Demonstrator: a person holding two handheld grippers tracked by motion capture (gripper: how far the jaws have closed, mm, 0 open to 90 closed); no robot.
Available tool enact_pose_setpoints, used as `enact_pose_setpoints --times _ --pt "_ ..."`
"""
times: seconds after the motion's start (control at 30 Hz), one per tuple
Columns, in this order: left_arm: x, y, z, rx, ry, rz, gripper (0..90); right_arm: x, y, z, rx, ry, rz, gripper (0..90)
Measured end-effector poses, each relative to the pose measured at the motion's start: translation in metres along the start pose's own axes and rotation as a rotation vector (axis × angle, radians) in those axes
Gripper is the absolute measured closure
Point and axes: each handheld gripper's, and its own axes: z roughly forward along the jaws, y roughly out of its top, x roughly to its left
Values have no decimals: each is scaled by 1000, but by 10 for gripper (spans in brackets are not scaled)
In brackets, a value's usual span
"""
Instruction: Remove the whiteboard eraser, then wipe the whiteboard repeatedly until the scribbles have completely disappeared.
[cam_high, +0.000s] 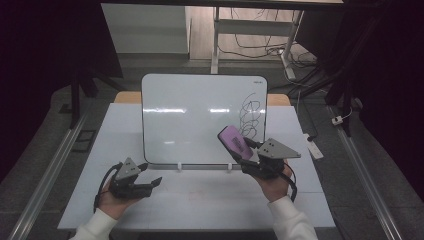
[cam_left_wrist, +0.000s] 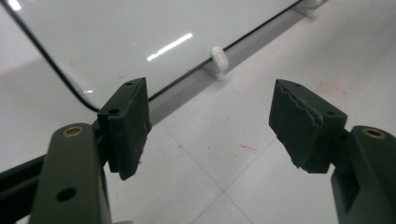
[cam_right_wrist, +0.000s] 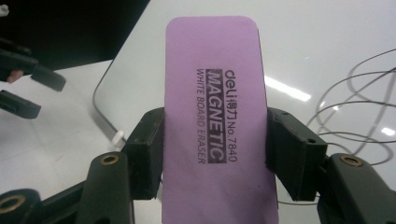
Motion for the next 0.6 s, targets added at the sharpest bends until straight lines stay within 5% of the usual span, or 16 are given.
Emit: enact_pose_setpoints --times 0.6 --pt "3 0 -1 -5 -1 -6 297 -46 15 -9 -91 -206 36 411"
